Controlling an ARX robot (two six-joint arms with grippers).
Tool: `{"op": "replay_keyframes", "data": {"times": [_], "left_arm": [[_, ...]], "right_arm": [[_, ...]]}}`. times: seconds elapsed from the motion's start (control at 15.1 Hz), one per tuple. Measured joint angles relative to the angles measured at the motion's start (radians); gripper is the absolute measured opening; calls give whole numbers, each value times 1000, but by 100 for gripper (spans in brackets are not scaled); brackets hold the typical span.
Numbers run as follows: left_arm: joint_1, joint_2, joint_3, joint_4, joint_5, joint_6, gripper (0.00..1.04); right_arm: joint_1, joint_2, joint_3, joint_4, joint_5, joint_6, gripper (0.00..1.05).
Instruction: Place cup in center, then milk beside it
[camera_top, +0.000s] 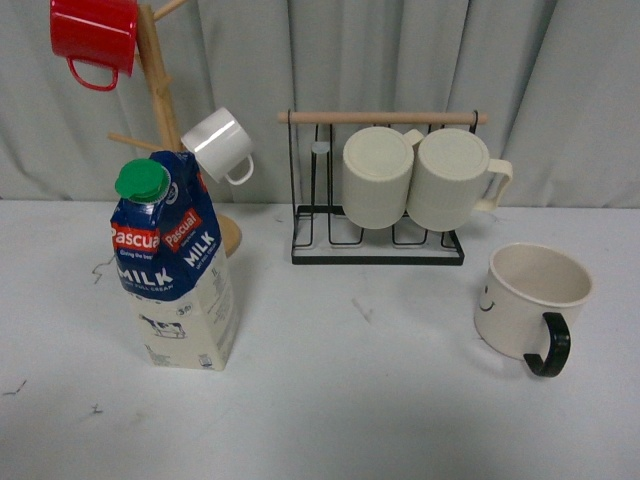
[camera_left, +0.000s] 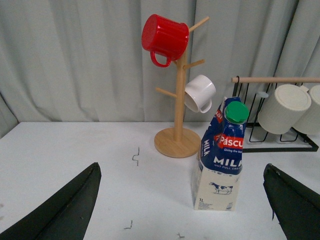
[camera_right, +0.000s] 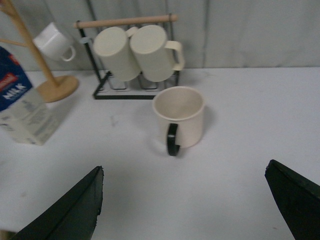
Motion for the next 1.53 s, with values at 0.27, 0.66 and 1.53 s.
{"op": "replay_keyframes", "data": {"times": [0.27,0.66,1.53], "left_arm": [[0,0,0,-1,-3,0,98],[0,0,0,-1,-3,0,98],[0,0,0,-1,-3,0,98]], "right_arm": [[104,553,174,469,13,58,98],[182,1355,653,457,364,171,98],[206,1749,908,239,373,250,98]]}}
